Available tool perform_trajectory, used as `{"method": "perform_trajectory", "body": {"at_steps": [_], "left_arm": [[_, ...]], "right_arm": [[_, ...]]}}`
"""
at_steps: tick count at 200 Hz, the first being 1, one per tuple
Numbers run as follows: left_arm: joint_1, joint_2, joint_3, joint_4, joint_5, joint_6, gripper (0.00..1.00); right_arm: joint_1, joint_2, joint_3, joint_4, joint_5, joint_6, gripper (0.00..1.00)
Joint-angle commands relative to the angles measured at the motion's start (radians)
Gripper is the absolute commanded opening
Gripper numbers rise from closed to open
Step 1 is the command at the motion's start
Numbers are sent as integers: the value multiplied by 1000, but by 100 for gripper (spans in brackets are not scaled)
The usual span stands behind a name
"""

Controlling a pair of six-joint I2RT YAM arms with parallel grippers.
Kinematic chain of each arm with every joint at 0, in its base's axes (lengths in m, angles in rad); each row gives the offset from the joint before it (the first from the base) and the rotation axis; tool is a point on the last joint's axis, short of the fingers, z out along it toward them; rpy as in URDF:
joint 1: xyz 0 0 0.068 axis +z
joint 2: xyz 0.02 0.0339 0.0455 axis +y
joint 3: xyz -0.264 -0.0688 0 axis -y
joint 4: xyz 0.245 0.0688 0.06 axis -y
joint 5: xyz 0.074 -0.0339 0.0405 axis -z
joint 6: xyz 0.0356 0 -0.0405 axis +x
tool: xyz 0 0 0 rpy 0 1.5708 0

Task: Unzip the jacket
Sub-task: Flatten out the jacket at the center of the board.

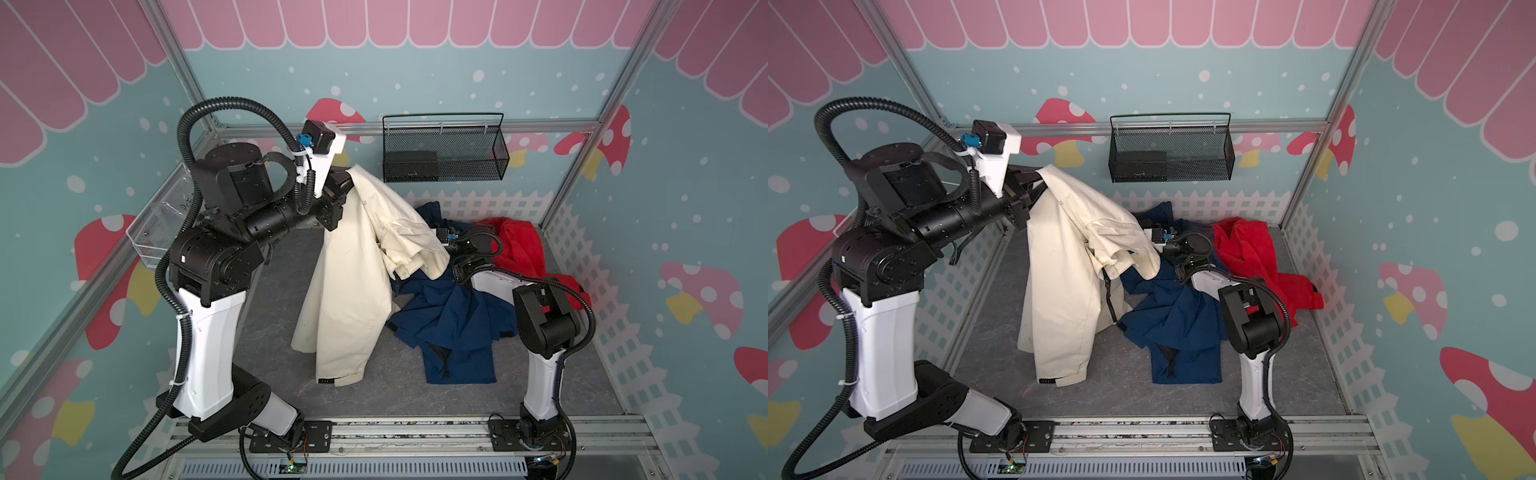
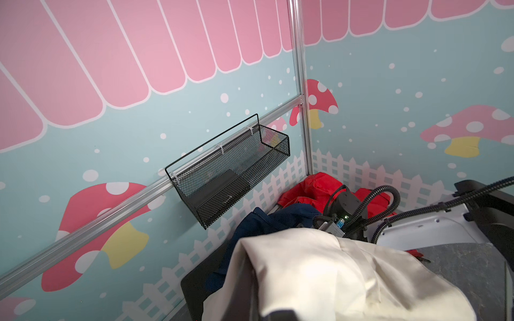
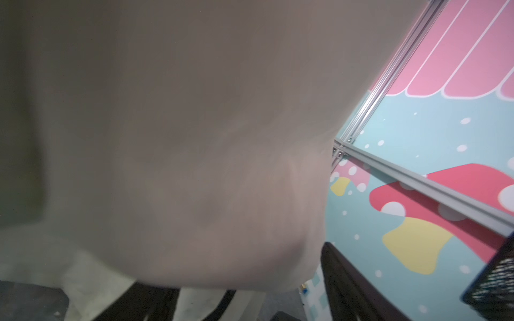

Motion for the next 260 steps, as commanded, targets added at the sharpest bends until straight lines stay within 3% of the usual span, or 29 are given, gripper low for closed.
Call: {"method": "perform_trajectory", "body": {"at_steps": [1, 11, 34, 55, 71, 86, 103, 117, 131, 148, 180, 226, 260], "left_arm": [[7, 5, 31, 39, -5, -20, 0], [15, 9, 40, 39, -36, -31, 0], [38, 6, 41, 58, -72, -74, 0], [85, 6, 40, 82, -122, -130, 0], [121, 4, 40, 101, -134, -179, 0], [155, 6, 38, 115, -131, -218, 0], [181, 6, 34, 137, -120, -240, 0], [196, 6, 39, 157, -122, -249, 0], [215, 4, 57, 171, -149, -264, 0], [254, -9, 67, 198, -147, -298, 0], [271, -73, 43, 218, -147, -365, 0], [270, -369, -350, 404, -76, -407, 0], [270, -469, -389, 424, -145, -425, 0]], "right_arm": [[12, 0, 54, 159, 1, 115, 41], [3, -9, 49, 158, 11, 123, 23], [-30, -65, 13, 159, 32, 134, 0], [-77, -153, -30, 140, 57, 174, 0], [-119, -242, -56, 24, 85, 170, 0], [-147, -360, -74, -242, 159, 55, 0], [-151, -491, -23, -651, 308, -177, 0], [-153, -561, 72, -915, 474, -261, 0], [-157, -615, 147, -1053, 605, -303, 0], [-158, -685, 215, -1128, 717, -296, 0], [-159, -804, 294, -1201, 774, -273, 0], [-159, -969, 299, -1222, 777, -264, 0], [-158, -1032, 328, -1222, 809, -223, 0]]}}
